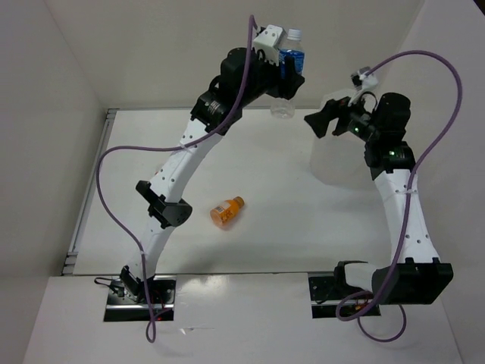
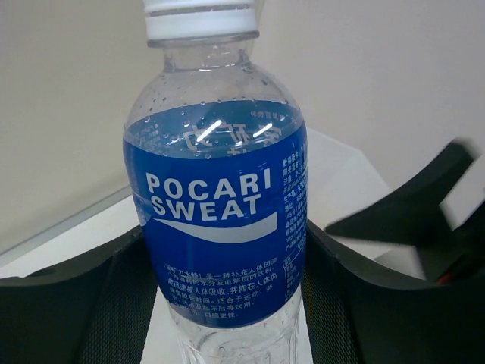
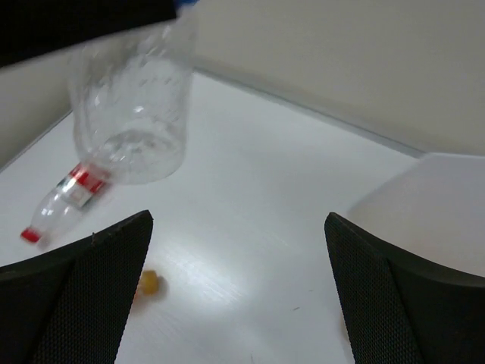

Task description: Put the plastic bottles in the bin

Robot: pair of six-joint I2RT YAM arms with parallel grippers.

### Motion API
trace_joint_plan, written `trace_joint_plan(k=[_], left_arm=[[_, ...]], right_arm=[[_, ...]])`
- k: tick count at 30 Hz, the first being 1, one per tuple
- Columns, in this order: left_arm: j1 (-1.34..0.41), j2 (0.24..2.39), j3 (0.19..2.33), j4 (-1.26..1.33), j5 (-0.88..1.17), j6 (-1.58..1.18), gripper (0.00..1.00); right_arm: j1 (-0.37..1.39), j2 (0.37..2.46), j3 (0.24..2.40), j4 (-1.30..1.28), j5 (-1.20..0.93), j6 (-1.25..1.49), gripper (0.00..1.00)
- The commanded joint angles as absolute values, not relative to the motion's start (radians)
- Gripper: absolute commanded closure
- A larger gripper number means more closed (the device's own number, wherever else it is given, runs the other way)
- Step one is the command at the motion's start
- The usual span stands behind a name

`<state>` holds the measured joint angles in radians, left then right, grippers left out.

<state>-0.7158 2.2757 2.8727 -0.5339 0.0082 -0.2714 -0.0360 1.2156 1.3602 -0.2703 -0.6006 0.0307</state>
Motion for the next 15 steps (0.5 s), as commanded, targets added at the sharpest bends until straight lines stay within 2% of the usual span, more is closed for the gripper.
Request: trace_joint_plan(k=[1, 4, 6, 15], left_arm=[[-0.709, 2.272, 2.922, -0.485, 0.090, -0.370, 0.57], [-0.700, 2.282, 2.944, -0.476, 0.129, -0.402, 0.57], [-0.699, 2.283, 2.944, -0.476, 0.138, -0.413, 0.57], [-0.689, 2.283, 2.944, -0.476, 0.213, -0.433, 0.57]], right_arm=[[0.035, 1.175, 1.293, -0.132, -0.814, -0.074, 0.01], [0.090, 1.186, 1.284, -0.059, -0.825, 0.000, 0.01], [0.126, 1.186, 1.269, 0.018, -0.769, 0.113, 0.01], [0.173, 1.224, 1.276, 0.163, -0.608, 0.262, 0.01]])
